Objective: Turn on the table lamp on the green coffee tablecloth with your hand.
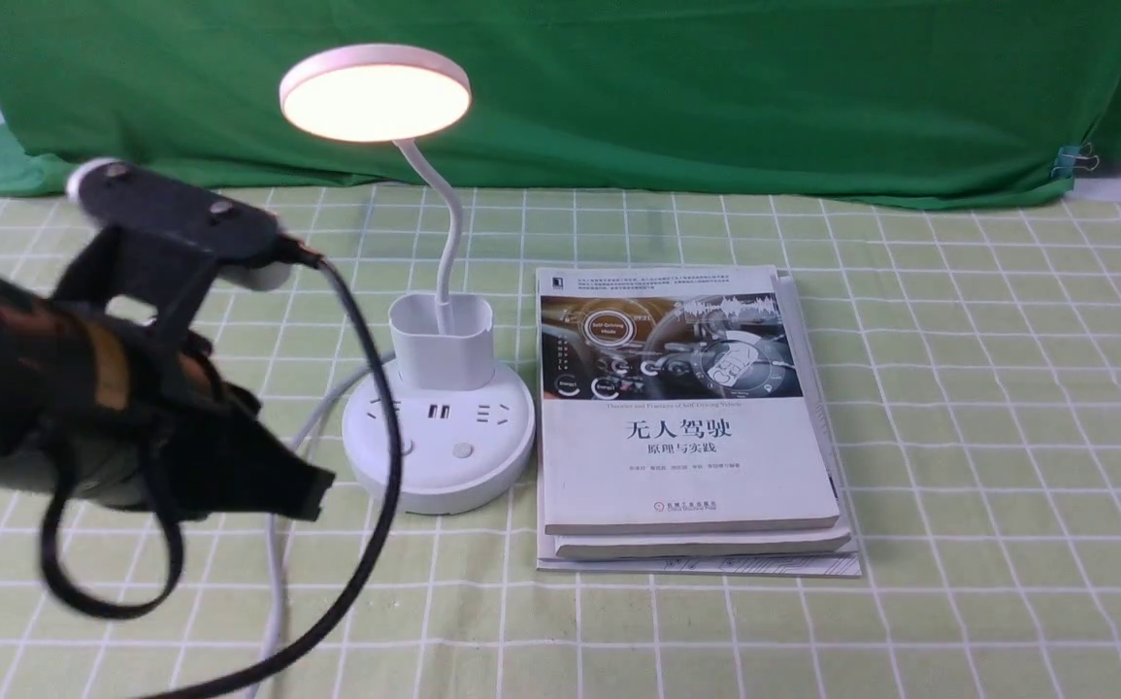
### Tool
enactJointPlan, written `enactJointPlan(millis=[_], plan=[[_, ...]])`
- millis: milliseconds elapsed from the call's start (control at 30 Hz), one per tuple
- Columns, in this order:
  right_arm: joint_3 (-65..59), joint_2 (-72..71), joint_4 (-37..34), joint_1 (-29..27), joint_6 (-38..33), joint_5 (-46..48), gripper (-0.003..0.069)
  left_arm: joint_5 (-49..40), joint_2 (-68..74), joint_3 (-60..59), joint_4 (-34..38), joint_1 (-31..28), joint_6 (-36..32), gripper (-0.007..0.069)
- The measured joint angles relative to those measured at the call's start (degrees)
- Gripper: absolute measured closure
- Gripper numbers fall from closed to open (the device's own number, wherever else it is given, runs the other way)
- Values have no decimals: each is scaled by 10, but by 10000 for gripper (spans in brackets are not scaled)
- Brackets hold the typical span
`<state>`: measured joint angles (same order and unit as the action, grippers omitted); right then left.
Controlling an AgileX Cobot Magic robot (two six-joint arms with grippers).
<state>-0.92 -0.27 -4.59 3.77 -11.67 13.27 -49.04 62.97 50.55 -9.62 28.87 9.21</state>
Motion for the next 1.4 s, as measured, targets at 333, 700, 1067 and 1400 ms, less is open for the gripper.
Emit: enactJointPlan(millis=[333, 700, 1067, 1400], plan=[[0, 0, 0, 0, 0, 0, 414, -10, -296, -73, 34, 0, 47, 606], [0, 0, 0, 0, 0, 0, 414, 73, -509, -181, 92, 0, 71, 606], [0, 0, 0, 0, 0, 0, 414, 81, -516, -197, 90, 0, 65, 606], [0, 0, 0, 0, 0, 0, 414, 87, -516, -205, 92, 0, 37, 606]])
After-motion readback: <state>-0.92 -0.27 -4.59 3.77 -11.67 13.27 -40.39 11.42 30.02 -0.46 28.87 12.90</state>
